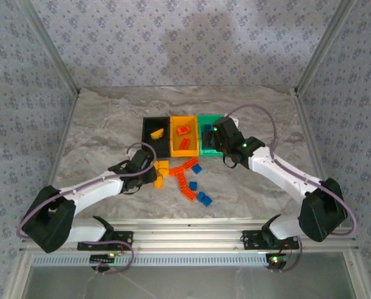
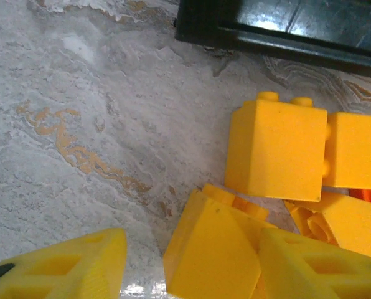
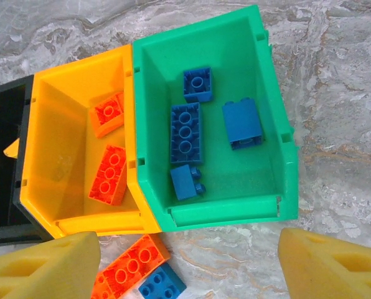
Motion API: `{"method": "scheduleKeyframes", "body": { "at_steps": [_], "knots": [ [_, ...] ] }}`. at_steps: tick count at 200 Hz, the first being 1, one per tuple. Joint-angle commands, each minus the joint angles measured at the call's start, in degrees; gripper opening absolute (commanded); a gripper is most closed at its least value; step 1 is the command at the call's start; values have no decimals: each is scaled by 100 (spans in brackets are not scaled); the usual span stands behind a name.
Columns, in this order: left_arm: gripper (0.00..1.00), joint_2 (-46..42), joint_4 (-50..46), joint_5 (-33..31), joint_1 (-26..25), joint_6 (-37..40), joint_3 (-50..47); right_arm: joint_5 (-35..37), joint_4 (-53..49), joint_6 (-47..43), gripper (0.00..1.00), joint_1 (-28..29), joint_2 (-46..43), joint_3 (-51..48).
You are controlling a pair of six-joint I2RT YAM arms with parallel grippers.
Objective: Sort the legos into containers by color
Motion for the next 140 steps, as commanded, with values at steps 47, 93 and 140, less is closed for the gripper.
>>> {"method": "scheduleKeyframes", "body": {
  "at_steps": [47,93,140],
  "knots": [
    [63,-944,-459,4,-20,65,7,44,24,116,77,-8,-101,-60],
    [67,-179,-288,-88,-42,219,230,45,7,112,78,-11,-190,-94],
    [59,794,160,-79,-27,359,368,66,-63,117,77,-27,-351,-122]
  ]
}}
